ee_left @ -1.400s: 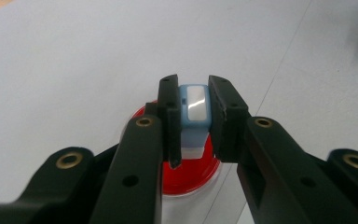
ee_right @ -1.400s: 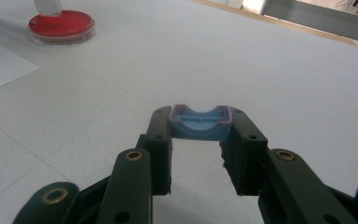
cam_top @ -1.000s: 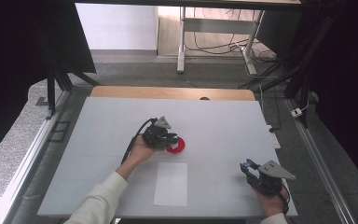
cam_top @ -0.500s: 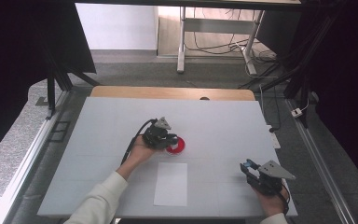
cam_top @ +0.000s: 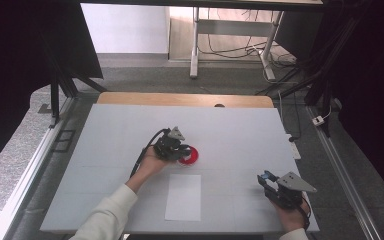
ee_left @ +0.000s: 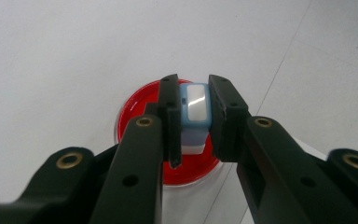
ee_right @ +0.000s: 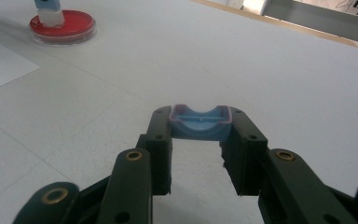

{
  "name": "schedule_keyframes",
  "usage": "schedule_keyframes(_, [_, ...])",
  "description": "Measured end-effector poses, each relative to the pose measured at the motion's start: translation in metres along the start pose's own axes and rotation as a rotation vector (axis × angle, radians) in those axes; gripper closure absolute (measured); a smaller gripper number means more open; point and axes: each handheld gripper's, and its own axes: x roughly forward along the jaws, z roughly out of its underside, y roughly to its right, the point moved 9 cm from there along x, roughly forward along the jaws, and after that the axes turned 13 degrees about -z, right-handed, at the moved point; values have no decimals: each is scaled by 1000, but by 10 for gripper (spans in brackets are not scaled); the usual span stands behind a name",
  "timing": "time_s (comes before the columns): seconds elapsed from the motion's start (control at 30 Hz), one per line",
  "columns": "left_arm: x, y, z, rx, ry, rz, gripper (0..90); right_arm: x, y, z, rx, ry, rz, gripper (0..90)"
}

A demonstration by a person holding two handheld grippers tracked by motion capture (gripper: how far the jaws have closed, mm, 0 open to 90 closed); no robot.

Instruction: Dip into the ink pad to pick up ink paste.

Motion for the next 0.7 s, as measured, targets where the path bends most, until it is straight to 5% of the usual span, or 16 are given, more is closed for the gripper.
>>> schedule_keyframes(0.7, [-3,1,-4,11,16,-24,753,0,0,0,-1,1,1,643])
